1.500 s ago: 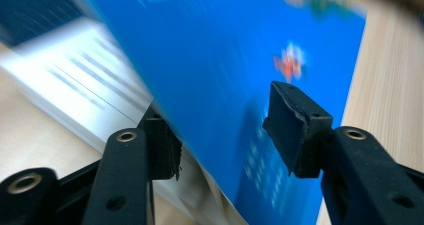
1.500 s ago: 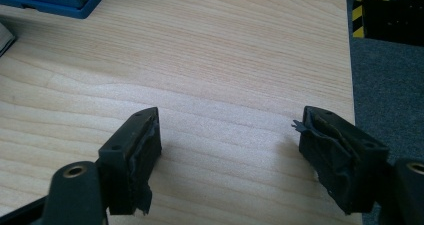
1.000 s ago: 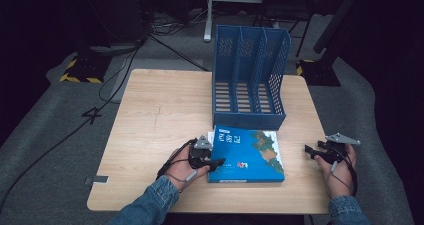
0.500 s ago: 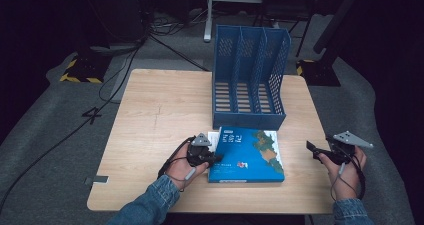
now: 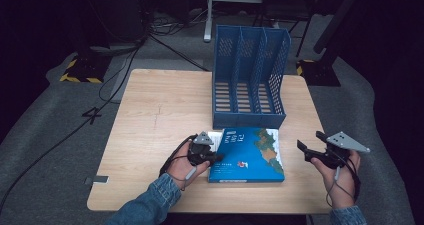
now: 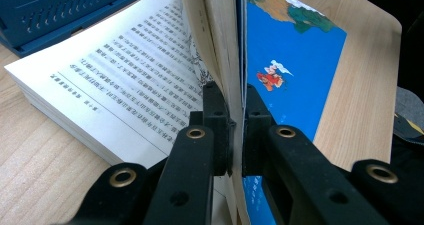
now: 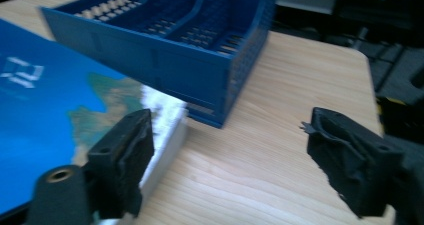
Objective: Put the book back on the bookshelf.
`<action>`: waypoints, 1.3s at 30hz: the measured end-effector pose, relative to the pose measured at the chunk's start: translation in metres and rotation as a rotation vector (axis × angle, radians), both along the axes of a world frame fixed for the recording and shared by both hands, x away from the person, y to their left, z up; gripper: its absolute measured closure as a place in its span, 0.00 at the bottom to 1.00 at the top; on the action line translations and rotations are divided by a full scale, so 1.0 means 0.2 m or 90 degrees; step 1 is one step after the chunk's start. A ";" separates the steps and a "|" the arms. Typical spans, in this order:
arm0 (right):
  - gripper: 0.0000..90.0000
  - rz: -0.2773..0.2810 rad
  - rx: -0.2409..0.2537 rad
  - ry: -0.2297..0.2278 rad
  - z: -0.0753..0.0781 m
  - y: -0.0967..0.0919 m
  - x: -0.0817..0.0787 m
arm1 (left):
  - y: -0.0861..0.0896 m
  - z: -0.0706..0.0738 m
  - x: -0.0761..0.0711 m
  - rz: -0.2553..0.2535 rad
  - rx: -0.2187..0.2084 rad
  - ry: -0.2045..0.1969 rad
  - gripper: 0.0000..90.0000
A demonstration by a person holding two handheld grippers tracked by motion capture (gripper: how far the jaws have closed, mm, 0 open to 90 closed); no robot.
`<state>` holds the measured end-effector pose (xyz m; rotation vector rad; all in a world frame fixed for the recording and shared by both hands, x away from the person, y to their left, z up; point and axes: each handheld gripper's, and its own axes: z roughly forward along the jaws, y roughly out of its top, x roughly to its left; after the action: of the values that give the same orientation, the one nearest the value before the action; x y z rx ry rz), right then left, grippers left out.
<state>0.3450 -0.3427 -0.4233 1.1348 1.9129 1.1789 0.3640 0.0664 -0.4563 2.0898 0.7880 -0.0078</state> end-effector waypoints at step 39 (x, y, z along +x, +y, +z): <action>0.35 0.324 -0.311 -0.058 -0.08 0.77 -0.26 | -0.07 0.24 0.04 -0.012 0.009 0.034 0.96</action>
<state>0.2925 -0.1893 -0.4397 0.3392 2.3170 0.8982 0.3715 0.0521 -0.4080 2.1177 0.8020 -0.0680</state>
